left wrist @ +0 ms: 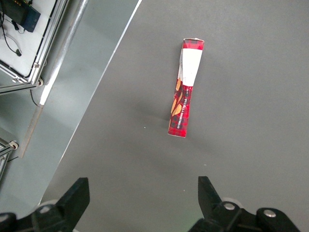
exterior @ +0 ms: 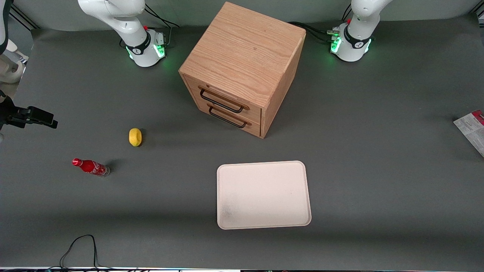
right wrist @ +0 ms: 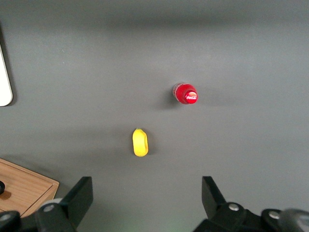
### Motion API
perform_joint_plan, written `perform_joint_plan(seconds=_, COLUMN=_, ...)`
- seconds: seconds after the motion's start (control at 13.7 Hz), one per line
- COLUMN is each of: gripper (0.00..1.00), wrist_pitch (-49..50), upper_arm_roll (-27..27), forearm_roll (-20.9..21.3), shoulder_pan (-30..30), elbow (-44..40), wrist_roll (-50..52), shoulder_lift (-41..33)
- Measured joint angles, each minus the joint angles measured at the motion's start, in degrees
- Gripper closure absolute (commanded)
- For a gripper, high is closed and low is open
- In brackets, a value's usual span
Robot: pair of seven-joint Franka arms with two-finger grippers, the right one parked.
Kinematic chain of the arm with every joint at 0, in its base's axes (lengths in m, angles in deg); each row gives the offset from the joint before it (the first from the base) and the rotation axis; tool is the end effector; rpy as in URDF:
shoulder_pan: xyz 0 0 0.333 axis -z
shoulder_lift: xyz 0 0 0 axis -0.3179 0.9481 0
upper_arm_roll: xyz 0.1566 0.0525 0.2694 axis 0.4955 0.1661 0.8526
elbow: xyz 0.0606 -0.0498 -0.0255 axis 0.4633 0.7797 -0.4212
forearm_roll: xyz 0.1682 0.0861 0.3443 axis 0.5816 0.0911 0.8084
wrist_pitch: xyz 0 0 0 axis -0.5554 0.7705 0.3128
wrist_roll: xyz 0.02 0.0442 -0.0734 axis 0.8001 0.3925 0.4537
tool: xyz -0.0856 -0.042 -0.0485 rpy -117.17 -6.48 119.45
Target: Place red cookie box on tray
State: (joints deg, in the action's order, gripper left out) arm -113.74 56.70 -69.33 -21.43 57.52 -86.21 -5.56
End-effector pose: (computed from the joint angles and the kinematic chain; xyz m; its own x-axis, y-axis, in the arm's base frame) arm 0.4861 0.4645 0.5460 0.8185 0.5576 -0.1383 0.5395 -0.8287 -0.1488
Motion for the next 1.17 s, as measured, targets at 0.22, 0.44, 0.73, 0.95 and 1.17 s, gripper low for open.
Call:
perform_joint_plan(seconds=0.22, gripper=0.00, wrist_pitch=0.12, upper_arm_roll=-0.08, forearm_roll=0.78, shoulder_pan=0.04, elbow=0.95, wrist_roll=0.52, shoulder_lift=0.66)
perform_joint_plan(seconds=0.44, gripper=0.00, wrist_pitch=-3.40, upper_arm_roll=-0.08, forearm_roll=1.96, shoulder_pan=0.04, elbow=5.98, wrist_roll=2.27, shoulder_lift=1.81)
perform_joint_plan(seconds=0.73, gripper=0.01, wrist_pitch=-13.14, upper_arm_roll=0.08, forearm_roll=2.09, shoulder_pan=-0.30, elbow=15.95, wrist_roll=3.72, shoulder_lift=2.86)
perform_joint_plan(seconds=0.95, gripper=0.01, wrist_pitch=-17.38, upper_arm_roll=0.17, forearm_roll=2.09, shoulder_pan=-0.92, elbow=20.61, wrist_roll=4.91, shoulder_lift=3.21)
perform_joint_plan(seconds=1.17, gripper=0.01, wrist_pitch=-21.57, upper_arm_roll=-0.08, forearm_roll=2.09, shoulder_pan=-0.81, elbow=21.92, wrist_roll=5.04, shoulder_lift=4.29)
